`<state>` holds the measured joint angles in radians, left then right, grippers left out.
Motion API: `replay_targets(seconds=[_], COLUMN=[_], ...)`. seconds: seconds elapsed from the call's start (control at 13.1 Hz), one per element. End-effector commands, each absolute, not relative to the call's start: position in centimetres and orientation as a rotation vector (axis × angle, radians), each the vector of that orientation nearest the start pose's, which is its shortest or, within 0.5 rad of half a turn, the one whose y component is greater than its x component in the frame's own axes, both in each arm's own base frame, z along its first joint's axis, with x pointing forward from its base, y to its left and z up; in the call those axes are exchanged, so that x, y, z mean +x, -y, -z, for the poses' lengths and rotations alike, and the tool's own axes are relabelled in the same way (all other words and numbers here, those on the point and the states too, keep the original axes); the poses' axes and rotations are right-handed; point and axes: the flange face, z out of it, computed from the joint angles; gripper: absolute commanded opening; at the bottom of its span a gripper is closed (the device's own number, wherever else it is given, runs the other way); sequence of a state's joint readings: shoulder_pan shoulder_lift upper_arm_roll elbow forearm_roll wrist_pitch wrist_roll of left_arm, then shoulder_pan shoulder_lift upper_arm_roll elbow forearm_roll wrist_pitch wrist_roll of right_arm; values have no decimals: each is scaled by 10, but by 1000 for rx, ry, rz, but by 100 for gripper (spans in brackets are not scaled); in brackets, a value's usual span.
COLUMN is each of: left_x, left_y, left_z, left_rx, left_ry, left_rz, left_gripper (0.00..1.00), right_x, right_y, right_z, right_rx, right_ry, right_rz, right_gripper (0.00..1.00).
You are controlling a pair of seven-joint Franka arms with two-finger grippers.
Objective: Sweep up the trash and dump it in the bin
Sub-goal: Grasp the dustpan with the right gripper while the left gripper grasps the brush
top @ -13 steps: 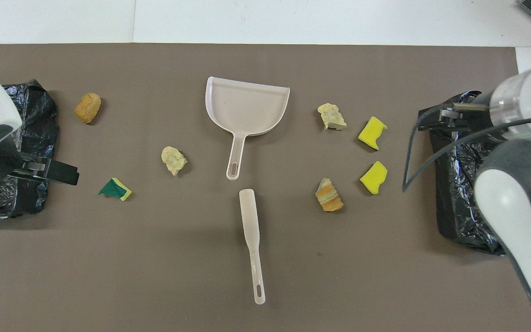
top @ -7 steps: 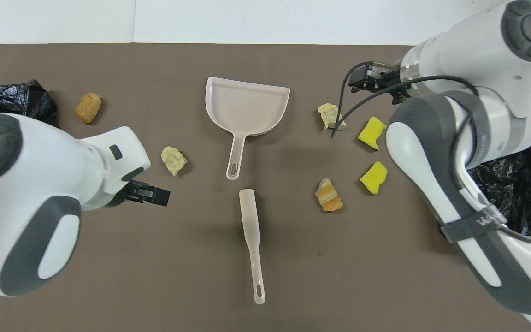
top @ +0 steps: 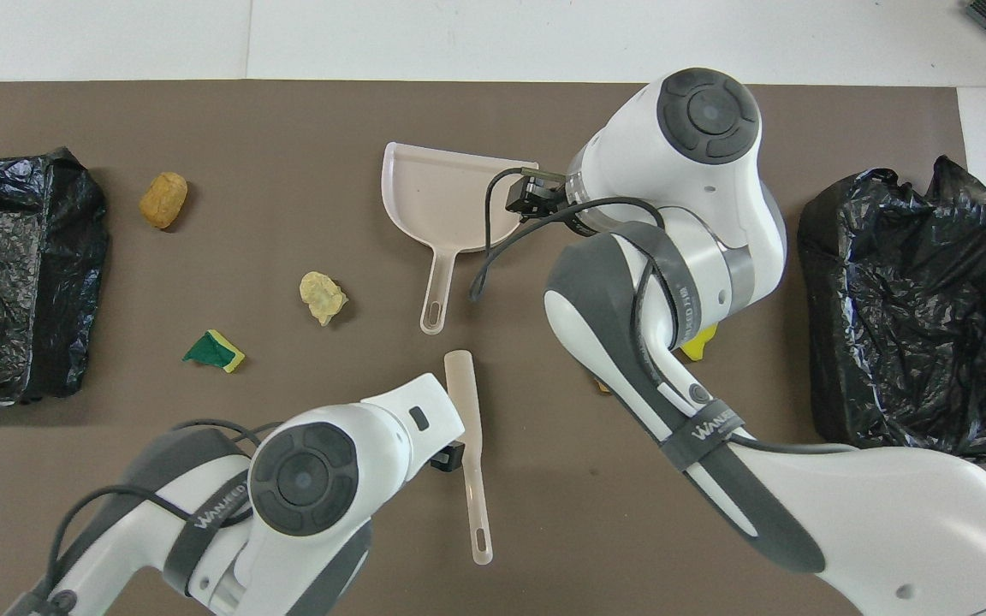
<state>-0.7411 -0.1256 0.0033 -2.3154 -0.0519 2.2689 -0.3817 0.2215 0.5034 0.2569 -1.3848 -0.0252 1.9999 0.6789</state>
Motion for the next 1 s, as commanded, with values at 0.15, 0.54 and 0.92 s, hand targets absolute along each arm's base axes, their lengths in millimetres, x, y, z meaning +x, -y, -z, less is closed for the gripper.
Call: replay_targets(seconds=[0.15, 0.54, 0.92], left_x=[305, 285, 284], left_y=[396, 407, 399], left_z=[-352, -348, -344], left_rx=[-3196, -3204, -3187], left_ry=[-511, -426, -350], left_rz=[78, 57, 12], left_gripper=[100, 84, 0], right_x=[639, 629, 633], right_y=[-354, -386, -398], right_z=[-404, -384, -378], right_rx=[-2978, -2989, -2940], right_ry=[-292, -103, -91], right_rz=[14, -3, 74], right_gripper=[100, 100, 100])
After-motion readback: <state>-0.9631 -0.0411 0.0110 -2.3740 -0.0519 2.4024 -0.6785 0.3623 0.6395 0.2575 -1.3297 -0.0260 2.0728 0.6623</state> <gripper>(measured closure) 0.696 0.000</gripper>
